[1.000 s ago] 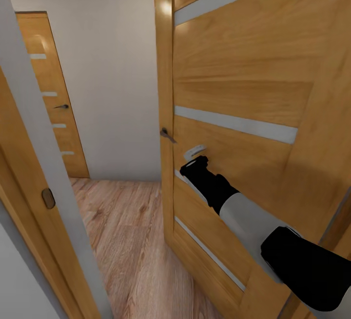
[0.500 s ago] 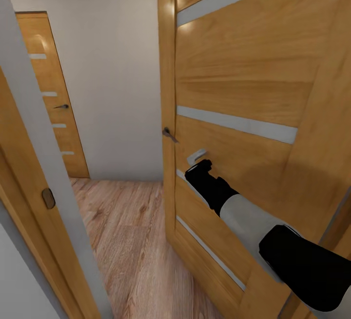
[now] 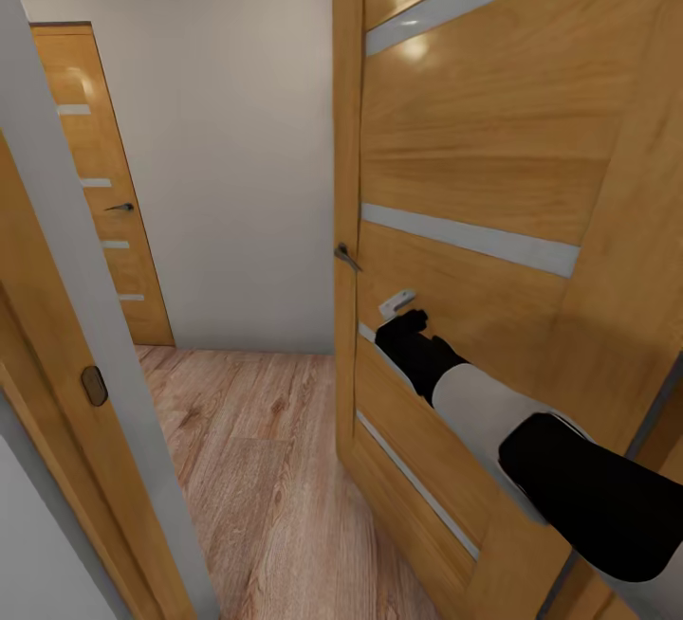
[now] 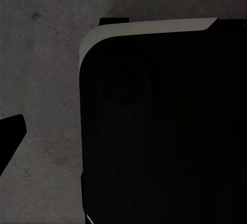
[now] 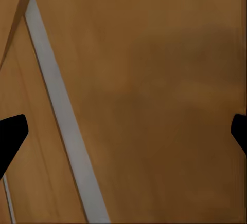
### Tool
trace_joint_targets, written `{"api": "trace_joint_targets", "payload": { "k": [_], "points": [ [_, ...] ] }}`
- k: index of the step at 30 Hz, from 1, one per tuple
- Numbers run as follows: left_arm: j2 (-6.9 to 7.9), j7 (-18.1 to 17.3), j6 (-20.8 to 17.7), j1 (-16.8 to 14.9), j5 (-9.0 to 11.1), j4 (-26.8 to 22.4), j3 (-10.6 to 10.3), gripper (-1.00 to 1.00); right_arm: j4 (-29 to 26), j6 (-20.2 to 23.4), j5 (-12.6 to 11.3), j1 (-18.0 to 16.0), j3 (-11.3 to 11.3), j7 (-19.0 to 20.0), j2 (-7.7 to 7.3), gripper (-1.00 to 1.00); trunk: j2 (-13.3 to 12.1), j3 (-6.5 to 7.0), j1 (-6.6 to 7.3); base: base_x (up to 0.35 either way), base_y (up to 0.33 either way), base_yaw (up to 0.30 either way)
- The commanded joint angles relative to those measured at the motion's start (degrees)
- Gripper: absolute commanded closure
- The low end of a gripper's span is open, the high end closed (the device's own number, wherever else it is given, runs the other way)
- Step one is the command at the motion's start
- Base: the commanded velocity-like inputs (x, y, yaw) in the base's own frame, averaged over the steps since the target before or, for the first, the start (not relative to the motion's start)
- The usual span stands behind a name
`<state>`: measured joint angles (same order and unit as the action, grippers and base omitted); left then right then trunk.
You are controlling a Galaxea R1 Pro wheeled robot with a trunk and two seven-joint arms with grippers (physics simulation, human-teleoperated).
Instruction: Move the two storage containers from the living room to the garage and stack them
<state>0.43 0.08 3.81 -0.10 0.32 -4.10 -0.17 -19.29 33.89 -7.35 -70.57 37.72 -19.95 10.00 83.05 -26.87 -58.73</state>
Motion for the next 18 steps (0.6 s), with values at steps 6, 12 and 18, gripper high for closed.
{"api": "trace_joint_targets", "payload": {
  "k": [6, 12, 18],
  "points": [
    [0.01, 0.0, 0.1, 0.0, 0.0, 0.0, 0.0, -1.0, 1.5, 0.6, 0.7, -2.0, -1.0, -2.2, 0.0, -1.0, 0.0, -0.06, 0.0, 0.0, 0.0, 0.0],
    [0.01, 0.0, 0.1, 0.0, 0.0, 0.0, 0.0, -1.0, 4.7, -0.3, 0.5, -4.7, -2.4, -2.4, 0.0, -1.0, 0.0, -0.06, 0.0, 0.0, 0.0, 0.0],
    [0.01, 0.0, 0.1, 0.0, 0.0, 0.0, 0.0, -1.0, 4.9, -0.5, 0.2, -6.0, -2.7, -2.5, 0.0, -1.0, 0.0, -0.06, 0.0, 0.0, 0.0, 0.0]
  ]
}}
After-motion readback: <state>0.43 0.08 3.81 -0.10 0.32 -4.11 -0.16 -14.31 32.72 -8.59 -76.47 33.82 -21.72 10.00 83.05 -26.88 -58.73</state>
